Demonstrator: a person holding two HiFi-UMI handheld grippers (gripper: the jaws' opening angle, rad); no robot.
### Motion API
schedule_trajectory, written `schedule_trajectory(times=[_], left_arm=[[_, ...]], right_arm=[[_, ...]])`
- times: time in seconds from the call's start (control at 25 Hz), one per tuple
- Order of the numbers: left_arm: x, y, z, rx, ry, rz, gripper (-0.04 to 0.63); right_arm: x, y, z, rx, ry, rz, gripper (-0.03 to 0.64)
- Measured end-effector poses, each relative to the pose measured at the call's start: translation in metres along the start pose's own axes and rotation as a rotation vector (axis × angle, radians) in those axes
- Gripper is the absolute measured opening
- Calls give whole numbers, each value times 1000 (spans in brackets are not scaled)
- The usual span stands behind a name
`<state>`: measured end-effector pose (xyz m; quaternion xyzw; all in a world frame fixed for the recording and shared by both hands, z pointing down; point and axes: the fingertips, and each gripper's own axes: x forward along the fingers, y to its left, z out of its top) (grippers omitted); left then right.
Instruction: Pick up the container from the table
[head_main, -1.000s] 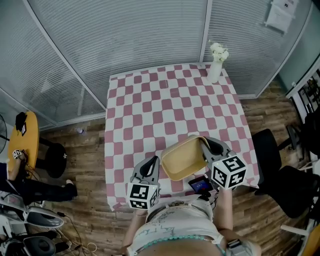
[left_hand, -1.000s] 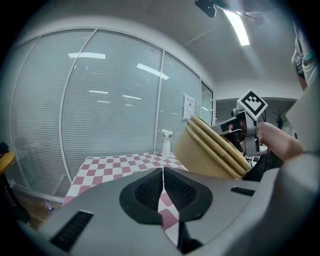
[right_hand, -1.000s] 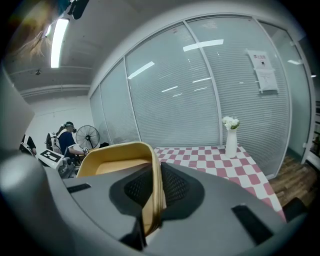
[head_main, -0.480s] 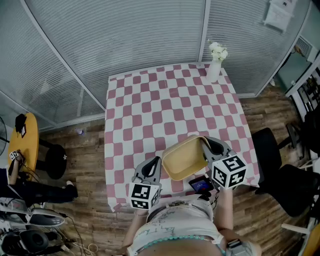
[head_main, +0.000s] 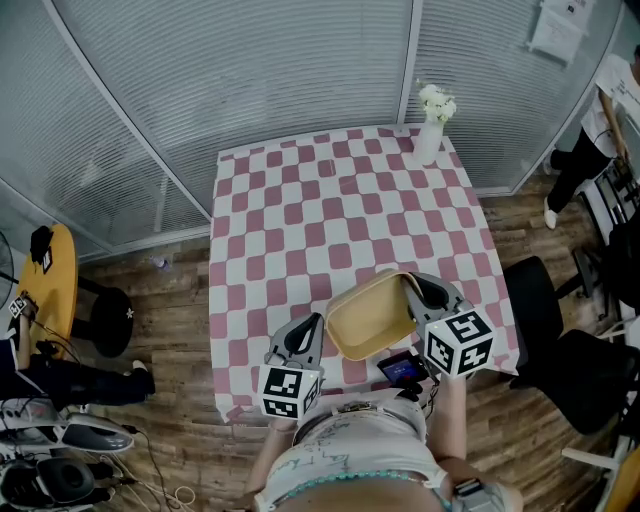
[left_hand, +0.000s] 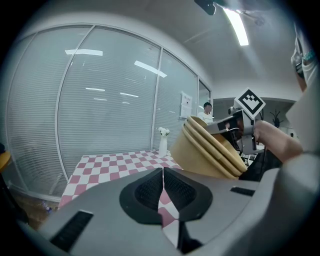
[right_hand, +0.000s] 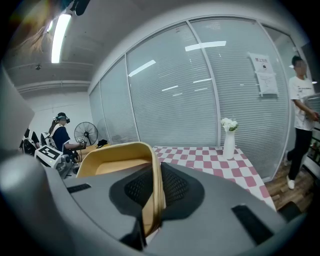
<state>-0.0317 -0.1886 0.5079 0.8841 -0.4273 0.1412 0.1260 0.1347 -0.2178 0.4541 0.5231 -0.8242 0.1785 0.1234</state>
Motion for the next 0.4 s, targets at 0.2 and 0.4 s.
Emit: schedule_trajectory(times=[0.2,0.4], left_arm=[[1,-3,-2,0,0,-2,18],[0,-1,-1,1,-1,-2,18]], right_arm=[[-1,-1,-3,-1,2,3,18],[0,0,-2,-3,6,2,17]])
